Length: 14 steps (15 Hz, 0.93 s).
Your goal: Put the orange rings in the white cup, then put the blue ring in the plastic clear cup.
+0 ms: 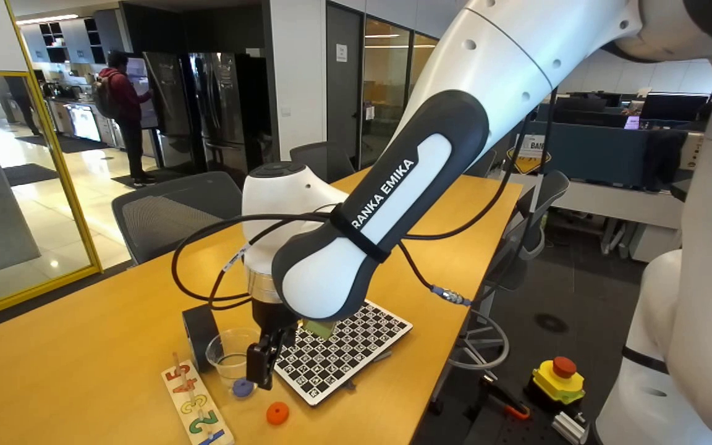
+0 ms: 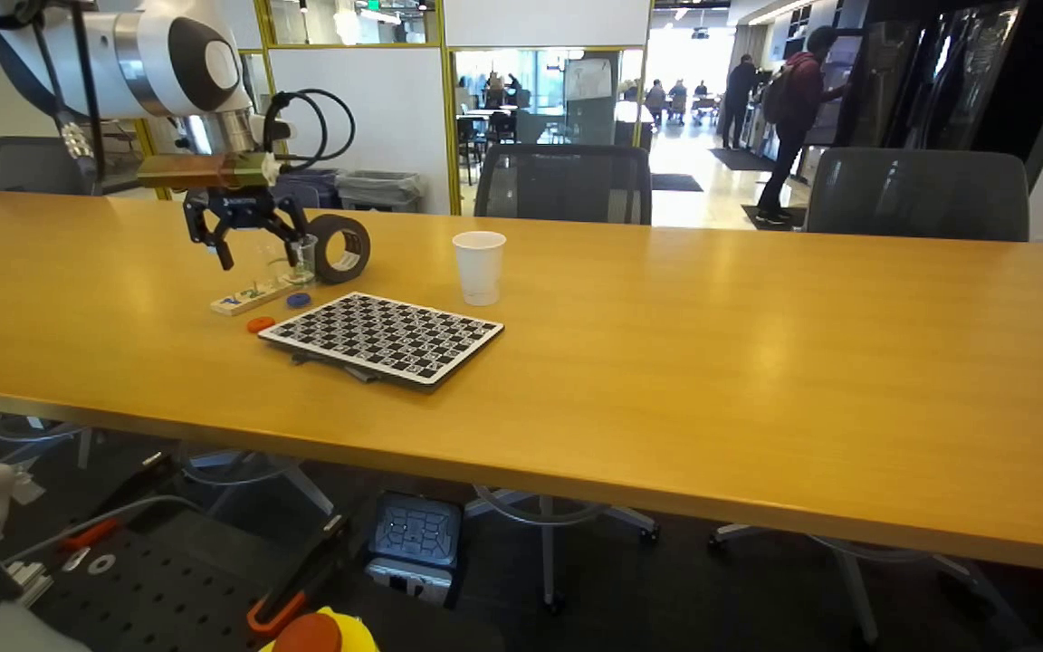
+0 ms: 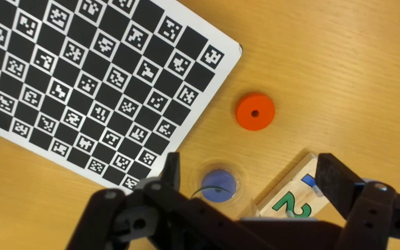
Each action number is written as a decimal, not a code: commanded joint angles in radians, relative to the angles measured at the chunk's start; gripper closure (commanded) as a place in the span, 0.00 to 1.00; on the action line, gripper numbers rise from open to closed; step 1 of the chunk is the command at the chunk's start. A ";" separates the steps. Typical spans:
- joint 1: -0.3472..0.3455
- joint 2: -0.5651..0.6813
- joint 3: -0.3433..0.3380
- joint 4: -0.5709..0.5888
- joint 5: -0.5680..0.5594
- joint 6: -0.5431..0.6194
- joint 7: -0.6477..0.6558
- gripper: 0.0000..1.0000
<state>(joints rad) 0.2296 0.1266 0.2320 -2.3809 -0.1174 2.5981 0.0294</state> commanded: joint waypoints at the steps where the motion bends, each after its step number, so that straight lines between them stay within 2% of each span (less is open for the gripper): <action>1: -0.002 0.006 0.002 -0.007 0.005 -0.003 -0.081 0.00; 7: -0.002 0.044 0.017 -0.016 -0.001 0.013 -0.240 0.00; 14: 0.017 0.085 0.040 -0.018 -0.045 0.016 -0.308 0.00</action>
<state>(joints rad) 0.2397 0.2095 0.2687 -2.3944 -0.1285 2.5980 -0.2556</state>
